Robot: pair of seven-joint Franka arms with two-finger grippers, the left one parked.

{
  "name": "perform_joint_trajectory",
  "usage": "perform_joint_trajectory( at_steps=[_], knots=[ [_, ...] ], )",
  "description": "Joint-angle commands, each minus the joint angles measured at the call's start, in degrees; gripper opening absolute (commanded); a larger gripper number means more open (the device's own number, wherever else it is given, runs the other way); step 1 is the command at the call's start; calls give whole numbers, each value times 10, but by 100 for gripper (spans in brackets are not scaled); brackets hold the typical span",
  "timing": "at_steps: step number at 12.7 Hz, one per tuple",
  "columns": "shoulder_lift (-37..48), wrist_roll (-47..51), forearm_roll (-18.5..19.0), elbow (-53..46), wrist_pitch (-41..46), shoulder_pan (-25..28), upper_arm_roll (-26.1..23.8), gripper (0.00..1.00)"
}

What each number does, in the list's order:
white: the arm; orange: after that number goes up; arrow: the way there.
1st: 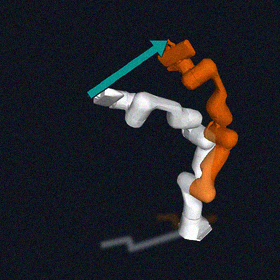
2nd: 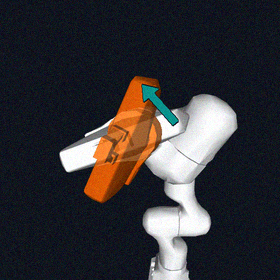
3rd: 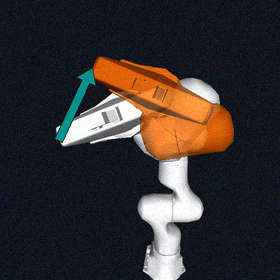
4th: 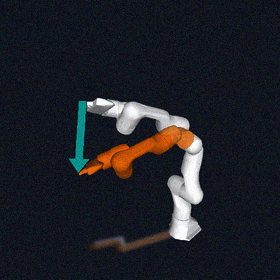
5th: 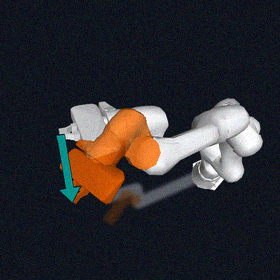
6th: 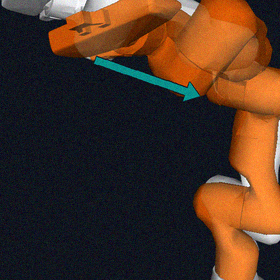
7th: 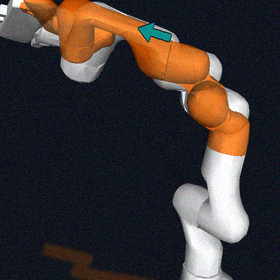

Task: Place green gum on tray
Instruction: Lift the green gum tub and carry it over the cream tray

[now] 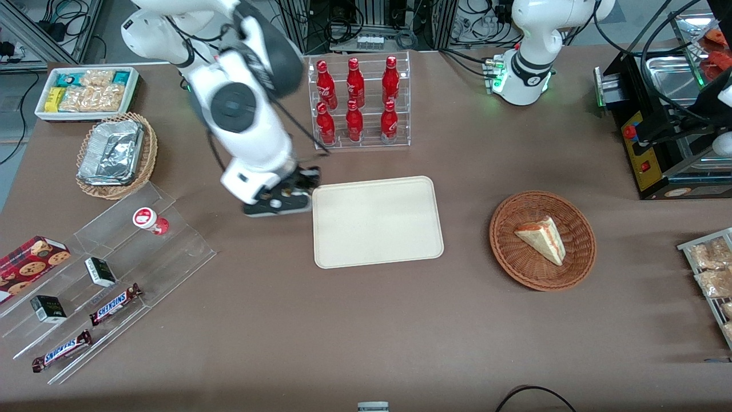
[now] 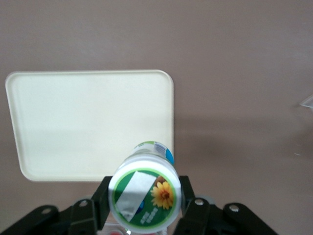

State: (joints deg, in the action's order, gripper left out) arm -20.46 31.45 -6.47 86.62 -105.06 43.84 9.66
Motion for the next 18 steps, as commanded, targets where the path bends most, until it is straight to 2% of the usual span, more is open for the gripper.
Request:
perform_joint_trajectory(
  at_steps=[1,4,10,18],
  knots=[
    [-65,53,-12,-49,-42,28,6,0],
    [-112,116,-14,-48,-103,62,5,0],
    [-199,129,-16,-43,-219,87,5,0],
    [-230,137,-37,-30,-249,107,-4,0]
  ],
)
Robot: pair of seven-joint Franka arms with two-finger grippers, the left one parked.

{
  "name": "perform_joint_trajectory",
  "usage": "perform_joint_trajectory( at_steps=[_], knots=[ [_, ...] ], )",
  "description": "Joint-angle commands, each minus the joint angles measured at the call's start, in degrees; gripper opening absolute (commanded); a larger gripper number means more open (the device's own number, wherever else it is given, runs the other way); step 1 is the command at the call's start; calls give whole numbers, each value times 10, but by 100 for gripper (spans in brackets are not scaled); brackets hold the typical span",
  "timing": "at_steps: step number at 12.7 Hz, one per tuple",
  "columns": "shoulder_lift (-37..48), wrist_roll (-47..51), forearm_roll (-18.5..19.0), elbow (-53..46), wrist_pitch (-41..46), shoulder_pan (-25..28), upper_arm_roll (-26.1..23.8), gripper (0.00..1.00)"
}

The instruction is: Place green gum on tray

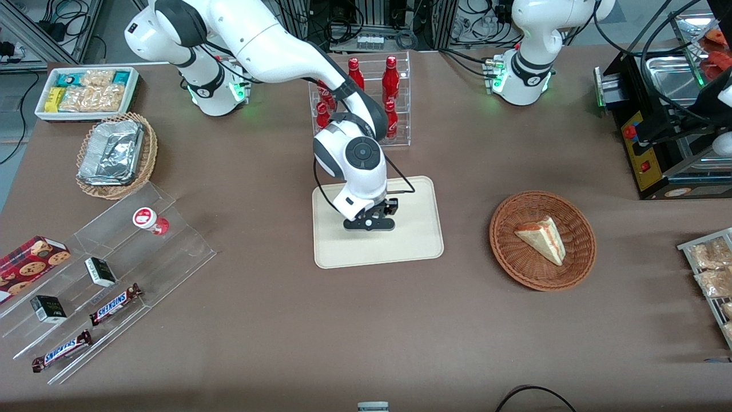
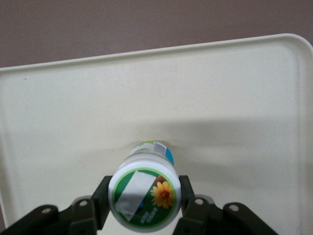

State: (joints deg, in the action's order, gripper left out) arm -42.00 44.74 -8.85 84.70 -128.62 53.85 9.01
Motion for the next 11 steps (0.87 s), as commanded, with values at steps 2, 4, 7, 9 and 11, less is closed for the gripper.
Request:
perform_joint_trajectory(
  at_steps=[2,4,7,9,11],
  knots=[
    [-16,4,-14,-11,-13,6,2,23],
    [-16,4,-14,-10,-12,6,2,100],
    [0,-4,-14,-10,-2,-5,2,100],
    [51,-18,-14,1,56,-28,3,100],
    [149,-46,-14,57,79,-60,3,100]
  ],
)
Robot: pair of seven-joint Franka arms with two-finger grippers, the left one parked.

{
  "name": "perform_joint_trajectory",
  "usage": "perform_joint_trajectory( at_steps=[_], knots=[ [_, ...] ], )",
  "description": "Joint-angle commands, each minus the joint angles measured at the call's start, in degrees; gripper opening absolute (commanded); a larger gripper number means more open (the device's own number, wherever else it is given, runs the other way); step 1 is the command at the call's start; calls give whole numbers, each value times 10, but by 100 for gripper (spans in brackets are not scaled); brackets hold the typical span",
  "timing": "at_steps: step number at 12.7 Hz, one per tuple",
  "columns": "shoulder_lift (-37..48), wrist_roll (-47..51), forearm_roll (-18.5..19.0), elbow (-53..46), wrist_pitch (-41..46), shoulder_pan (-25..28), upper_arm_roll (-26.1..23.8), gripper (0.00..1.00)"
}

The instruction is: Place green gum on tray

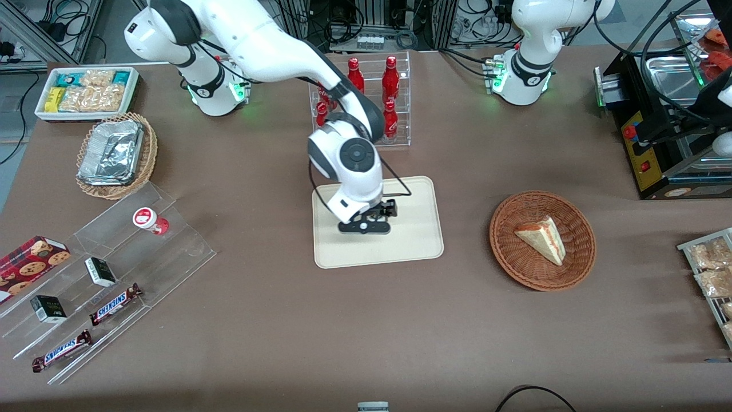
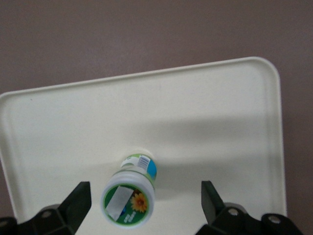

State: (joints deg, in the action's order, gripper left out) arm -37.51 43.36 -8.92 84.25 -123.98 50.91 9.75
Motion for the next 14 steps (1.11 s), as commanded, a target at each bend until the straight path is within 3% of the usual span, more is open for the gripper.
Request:
perform_joint_trajectory(
  at_steps=[1,3,7,14],
  knots=[
    [149,-66,-14,92,40,-50,-4,100],
    [232,-117,-14,150,85,-80,-3,100],
    [326,-194,-13,155,244,-159,-3,100],
    [404,-257,-4,139,345,-301,-1,100]
  ],
)
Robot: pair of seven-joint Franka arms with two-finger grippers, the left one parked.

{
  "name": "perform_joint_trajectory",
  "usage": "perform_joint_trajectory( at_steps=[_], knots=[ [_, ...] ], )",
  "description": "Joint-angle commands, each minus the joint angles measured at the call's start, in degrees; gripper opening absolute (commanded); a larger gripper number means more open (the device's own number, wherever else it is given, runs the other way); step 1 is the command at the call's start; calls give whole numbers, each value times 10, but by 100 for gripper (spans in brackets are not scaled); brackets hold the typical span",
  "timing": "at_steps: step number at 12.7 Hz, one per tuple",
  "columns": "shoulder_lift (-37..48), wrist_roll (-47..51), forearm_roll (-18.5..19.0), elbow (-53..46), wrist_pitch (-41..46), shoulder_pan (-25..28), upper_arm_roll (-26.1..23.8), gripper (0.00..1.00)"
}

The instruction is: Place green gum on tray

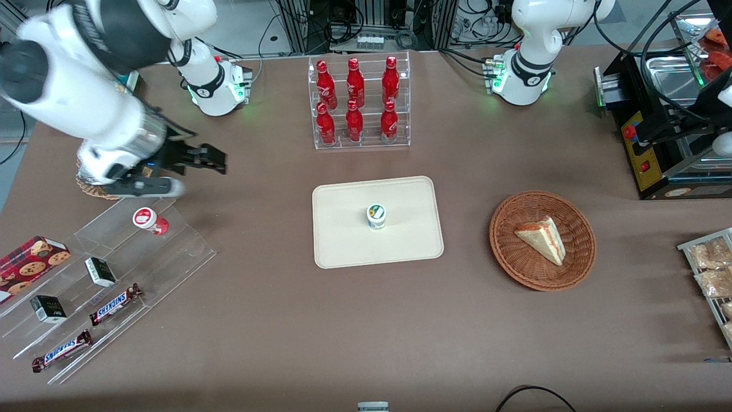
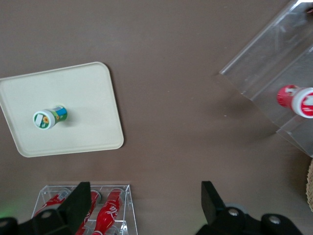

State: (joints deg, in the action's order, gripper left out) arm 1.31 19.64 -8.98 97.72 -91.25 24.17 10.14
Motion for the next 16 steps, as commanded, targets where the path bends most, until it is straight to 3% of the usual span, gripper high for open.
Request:
perform_joint_trajectory(
  at_steps=[1,4,7,8,12,16],
  knots=[
    [14,-51,-3,-2,33,-62,-7,100],
    [10,-96,28,-14,36,-111,-13,100],
    [1,-119,85,-29,42,-217,-126,100],
    [0,-121,95,-31,42,-231,-143,100],
    [-24,-123,90,-56,46,-223,-108,100],
    [-26,-132,60,-64,47,-214,-67,100]
  ],
)
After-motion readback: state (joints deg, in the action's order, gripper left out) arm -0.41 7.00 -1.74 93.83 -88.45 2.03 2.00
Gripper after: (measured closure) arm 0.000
